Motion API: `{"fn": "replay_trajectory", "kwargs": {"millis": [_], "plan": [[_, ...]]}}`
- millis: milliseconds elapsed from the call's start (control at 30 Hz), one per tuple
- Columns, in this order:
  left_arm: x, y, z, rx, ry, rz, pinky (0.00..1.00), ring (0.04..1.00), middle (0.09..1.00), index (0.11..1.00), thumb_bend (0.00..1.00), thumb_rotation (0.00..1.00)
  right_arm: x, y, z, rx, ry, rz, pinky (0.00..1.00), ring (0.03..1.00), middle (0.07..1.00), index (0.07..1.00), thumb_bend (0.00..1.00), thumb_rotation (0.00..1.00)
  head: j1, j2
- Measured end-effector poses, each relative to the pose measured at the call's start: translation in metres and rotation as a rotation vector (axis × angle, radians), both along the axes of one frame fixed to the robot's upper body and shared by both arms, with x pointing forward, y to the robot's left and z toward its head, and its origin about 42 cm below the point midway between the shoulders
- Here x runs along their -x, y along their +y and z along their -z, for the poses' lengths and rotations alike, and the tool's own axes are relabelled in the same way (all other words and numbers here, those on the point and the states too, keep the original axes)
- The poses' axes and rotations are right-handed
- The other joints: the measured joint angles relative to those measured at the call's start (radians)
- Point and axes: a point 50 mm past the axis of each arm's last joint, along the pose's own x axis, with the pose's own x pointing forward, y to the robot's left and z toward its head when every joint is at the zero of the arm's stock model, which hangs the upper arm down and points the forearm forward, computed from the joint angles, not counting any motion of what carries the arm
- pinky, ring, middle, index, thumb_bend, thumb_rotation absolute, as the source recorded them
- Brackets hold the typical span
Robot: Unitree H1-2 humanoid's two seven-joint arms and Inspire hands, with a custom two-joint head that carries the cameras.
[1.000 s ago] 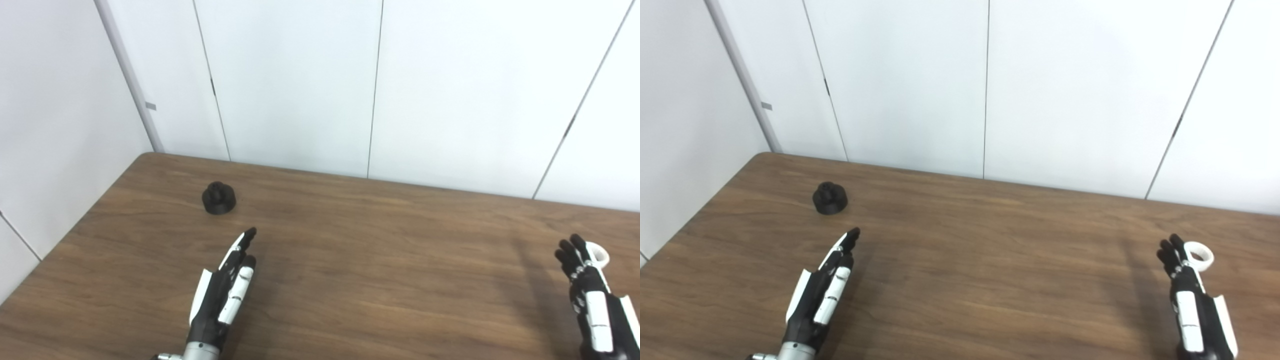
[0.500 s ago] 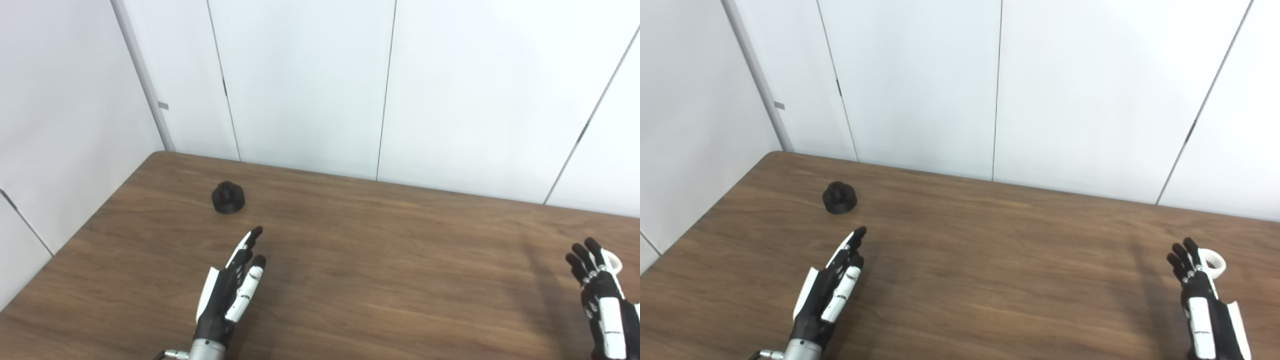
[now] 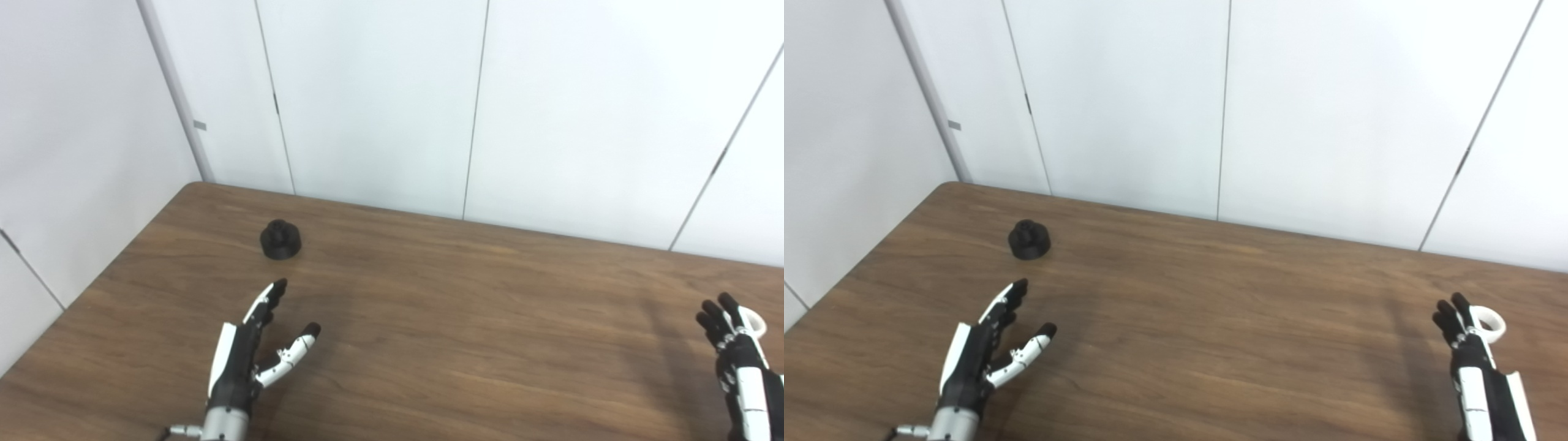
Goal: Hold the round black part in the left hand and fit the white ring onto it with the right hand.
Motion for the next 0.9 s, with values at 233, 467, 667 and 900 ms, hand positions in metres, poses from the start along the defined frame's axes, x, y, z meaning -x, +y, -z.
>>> {"fn": "replay_trajectory", "kwargs": {"millis": [233,467,667,900], "plan": [[-0.025,0.029,-0.033,-0.183,0.018,-0.048,0.93,0.943,0.938,0.912,0.83,0.28,0.000,0.000,0.000,0.001,-0.001,0.002,0.97,0.920,0.934,0.956,0.47,1.00,0.002,0.000],[-0.046,0.047,-0.036,-0.312,0.087,-0.075,0.96,0.977,0.946,0.910,0.85,0.31,0.000,0.000,0.000,0.004,-0.001,0.002,0.96,0.913,0.928,0.953,0.48,1.00,0.003,0.003],[-0.070,0.061,-0.036,-0.408,0.159,-0.101,1.00,0.985,0.942,0.889,0.88,0.33,0.000,0.000,0.001,0.017,0.002,0.003,0.98,0.908,0.923,0.951,0.50,1.00,0.003,0.005],[-0.101,0.073,-0.038,-0.454,0.192,-0.115,1.00,0.975,0.932,0.871,0.91,0.32,0.000,0.000,0.001,0.016,0.002,0.002,1.00,0.911,0.920,0.953,0.51,1.00,0.000,0.006]]}}
